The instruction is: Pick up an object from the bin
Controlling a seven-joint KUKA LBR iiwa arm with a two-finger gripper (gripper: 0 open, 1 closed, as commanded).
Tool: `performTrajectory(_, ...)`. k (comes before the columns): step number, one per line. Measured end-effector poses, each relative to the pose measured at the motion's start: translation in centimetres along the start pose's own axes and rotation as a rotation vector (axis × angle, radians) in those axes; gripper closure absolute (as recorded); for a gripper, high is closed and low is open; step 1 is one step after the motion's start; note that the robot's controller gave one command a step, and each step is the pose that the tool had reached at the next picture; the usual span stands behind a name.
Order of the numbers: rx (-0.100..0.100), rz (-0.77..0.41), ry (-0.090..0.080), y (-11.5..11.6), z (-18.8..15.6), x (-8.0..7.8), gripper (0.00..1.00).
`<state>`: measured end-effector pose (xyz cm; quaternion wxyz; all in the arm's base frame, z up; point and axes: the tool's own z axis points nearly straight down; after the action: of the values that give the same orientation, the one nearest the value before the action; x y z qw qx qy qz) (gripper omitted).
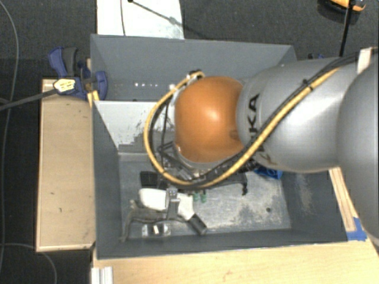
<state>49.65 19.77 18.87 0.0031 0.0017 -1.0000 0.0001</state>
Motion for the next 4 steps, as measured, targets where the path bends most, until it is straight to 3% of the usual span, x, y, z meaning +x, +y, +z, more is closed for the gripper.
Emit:
performTrajectory(1,-0.002,0.006,-0.008,-0.1,-0.5,-0.2,0.0)
performTrajectory(2,-0.003,0.107,-0.008,-1.6,4.2,-0.8,0.0)
performTrajectory(3,-0.002,0.02,-0.009,-5.3,5.8,-7.1,0.0)
performTrajectory(4,-0.003,0.195,-0.01,-4.9,5.0,-3.0,0.0)
